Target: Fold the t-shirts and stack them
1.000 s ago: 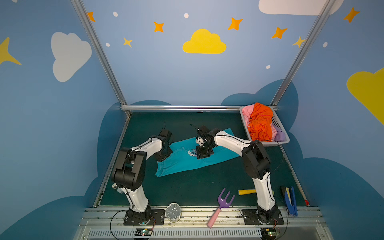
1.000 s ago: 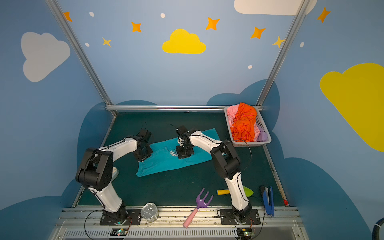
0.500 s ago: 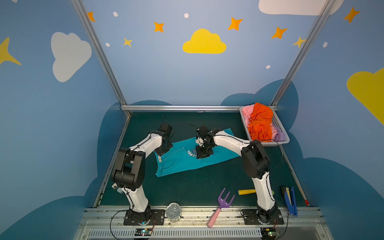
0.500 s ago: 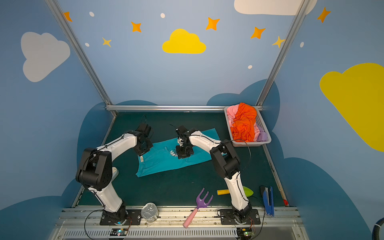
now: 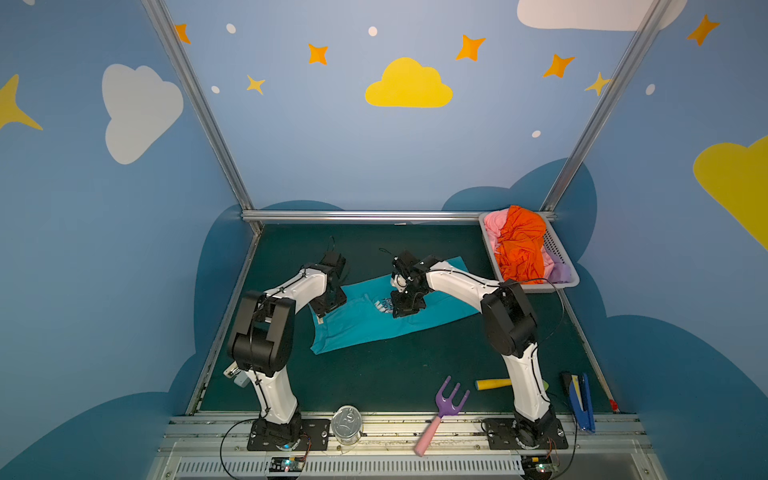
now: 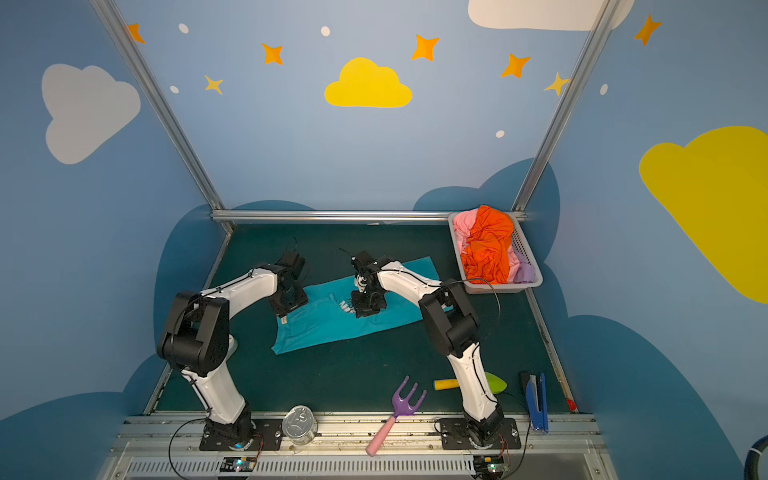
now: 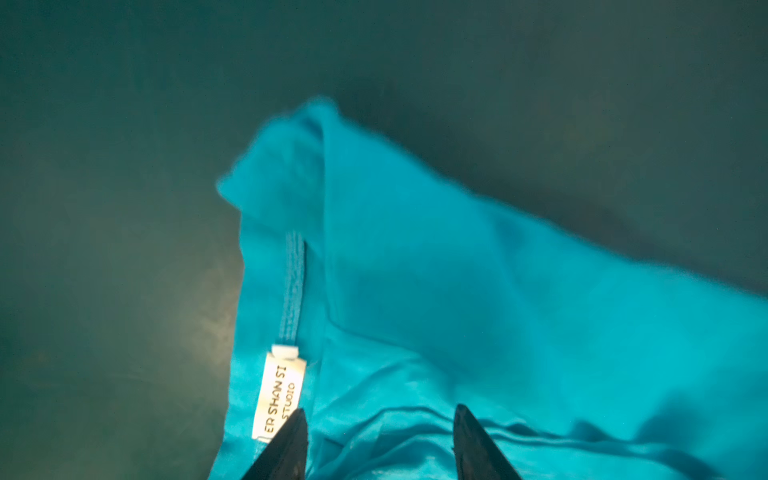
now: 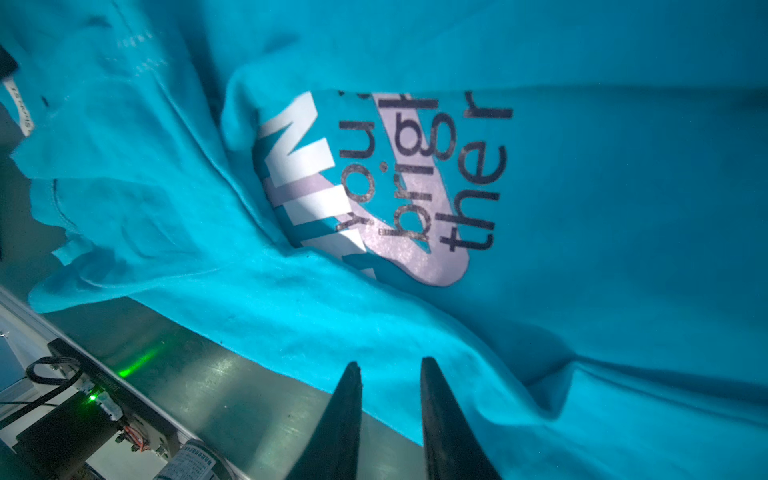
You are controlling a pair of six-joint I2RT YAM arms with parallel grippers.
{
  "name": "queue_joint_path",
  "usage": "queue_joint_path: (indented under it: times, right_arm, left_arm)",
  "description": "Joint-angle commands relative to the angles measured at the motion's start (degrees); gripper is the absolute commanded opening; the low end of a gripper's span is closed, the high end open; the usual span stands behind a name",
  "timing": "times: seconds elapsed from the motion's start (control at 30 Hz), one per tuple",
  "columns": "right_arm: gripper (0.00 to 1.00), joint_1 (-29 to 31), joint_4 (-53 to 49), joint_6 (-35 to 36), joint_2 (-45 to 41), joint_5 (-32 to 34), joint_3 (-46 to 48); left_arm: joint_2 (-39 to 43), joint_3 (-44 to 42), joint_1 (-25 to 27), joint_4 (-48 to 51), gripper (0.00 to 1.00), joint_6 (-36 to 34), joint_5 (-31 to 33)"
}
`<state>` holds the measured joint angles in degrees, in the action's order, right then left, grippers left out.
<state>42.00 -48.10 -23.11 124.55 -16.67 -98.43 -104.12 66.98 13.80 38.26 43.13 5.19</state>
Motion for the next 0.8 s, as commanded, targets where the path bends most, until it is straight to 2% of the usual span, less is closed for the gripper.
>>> queue_joint_path:
  times: [0.0,0.1,0.23,0.3,0.4,0.63,0.7,0.77]
  right_arm:
    - [0.27,0.0,-1.5,0.0,0.9,-0.4,-1.2]
    - [0.27,0.0,-1.4,-0.1,1.0,-0.6,-1.3]
    - [0.26,-0.1,-1.3,-0.1,1.0,-0.7,-1.2]
    - [0.26,0.0,-1.3,0.0,0.8,-0.4,-0.8]
    - [0.26,0.0,-1.2,0.0,0.7,-0.2,-0.5]
    - [0.26,0.0,-0.9,-0.1,1.0,-0.6,-0.4]
    - [0.26,0.0,-0.8,0.0,1.0,-0.6,-0.3]
    - [0.26,0.0,-0.8,0.0,1.0,-0.6,-0.2]
  left_arm:
    - [-0.5,-1.9,1.2,-1.2,0.57,1.3,-1.9]
    - [-0.9,-3.0,2.2,-1.7,0.56,2.0,-2.0]
    - [-1.7,-2.7,2.6,-1.2,0.25,2.4,-1.6]
    - [-1.6,-1.7,2.6,-0.3,0.18,2.1,-0.9]
    - [-1.0,0.7,2.5,1.6,0.21,1.1,0.3]
    - [0.1,4.2,2.5,4.9,0.48,-0.9,2.7]
    - [0.1,4.1,2.5,5.2,0.49,-0.9,3.1]
    - [0.1,3.7,2.5,4.6,0.43,-0.6,2.9]
